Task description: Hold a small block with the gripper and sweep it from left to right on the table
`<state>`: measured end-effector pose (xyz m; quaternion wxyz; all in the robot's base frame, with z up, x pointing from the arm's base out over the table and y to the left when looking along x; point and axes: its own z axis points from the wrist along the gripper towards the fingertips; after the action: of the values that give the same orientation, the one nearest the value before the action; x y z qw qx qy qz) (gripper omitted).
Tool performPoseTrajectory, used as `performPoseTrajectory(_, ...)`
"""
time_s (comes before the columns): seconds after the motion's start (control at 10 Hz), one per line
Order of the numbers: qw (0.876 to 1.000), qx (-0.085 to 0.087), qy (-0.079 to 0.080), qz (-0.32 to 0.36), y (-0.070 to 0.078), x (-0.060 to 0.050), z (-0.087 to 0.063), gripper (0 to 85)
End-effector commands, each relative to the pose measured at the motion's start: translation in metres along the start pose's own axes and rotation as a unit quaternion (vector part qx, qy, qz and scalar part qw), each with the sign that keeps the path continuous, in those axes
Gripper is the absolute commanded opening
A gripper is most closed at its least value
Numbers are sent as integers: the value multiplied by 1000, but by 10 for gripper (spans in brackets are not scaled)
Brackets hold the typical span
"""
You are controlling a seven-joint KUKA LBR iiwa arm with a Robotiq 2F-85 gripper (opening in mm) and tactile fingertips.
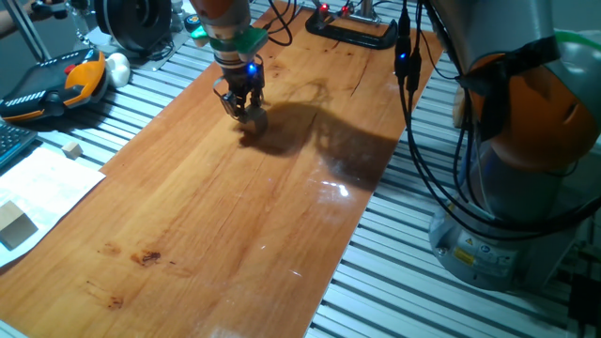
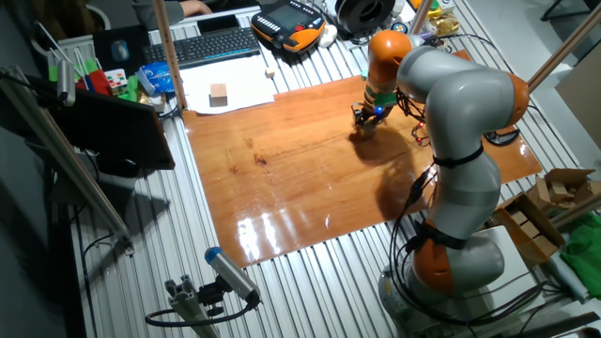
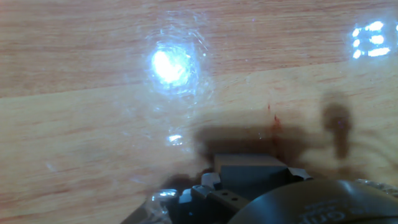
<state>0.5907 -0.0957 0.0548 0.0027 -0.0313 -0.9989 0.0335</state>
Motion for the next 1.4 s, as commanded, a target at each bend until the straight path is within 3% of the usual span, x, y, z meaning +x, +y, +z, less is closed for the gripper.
performPoseTrajectory(0.0,1000,0,0,-6,0,0,0,453)
performPoseTrajectory(1.3,1000,5,-7,-18,6,-3,0,457)
